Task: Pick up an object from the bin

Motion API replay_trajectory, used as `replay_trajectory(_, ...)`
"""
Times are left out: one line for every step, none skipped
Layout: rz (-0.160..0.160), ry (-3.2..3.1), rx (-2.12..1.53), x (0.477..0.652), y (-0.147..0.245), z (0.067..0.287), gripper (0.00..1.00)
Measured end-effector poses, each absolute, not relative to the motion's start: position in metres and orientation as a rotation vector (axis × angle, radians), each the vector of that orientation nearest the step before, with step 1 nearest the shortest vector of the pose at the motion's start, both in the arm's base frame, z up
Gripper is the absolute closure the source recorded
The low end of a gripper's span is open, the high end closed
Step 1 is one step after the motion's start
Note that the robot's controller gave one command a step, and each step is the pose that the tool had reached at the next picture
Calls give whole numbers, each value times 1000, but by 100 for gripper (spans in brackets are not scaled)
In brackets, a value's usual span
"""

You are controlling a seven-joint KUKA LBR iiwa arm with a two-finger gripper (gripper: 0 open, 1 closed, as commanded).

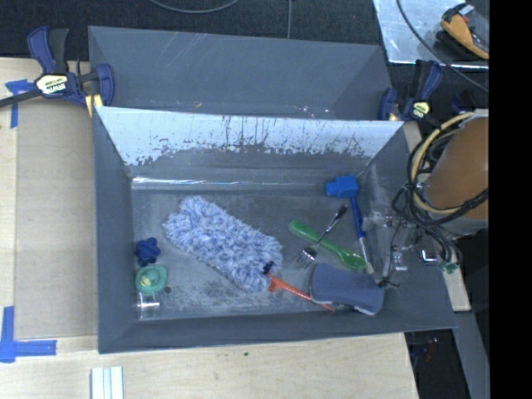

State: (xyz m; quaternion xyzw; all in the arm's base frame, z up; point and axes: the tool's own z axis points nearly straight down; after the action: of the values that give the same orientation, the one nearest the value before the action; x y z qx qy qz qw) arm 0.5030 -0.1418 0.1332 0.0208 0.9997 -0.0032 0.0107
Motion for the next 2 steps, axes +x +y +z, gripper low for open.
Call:
replay_trajectory(-5,3124,104,500,-130,101,0)
replay_trajectory(-9,3092,342,490,-123,74,0)
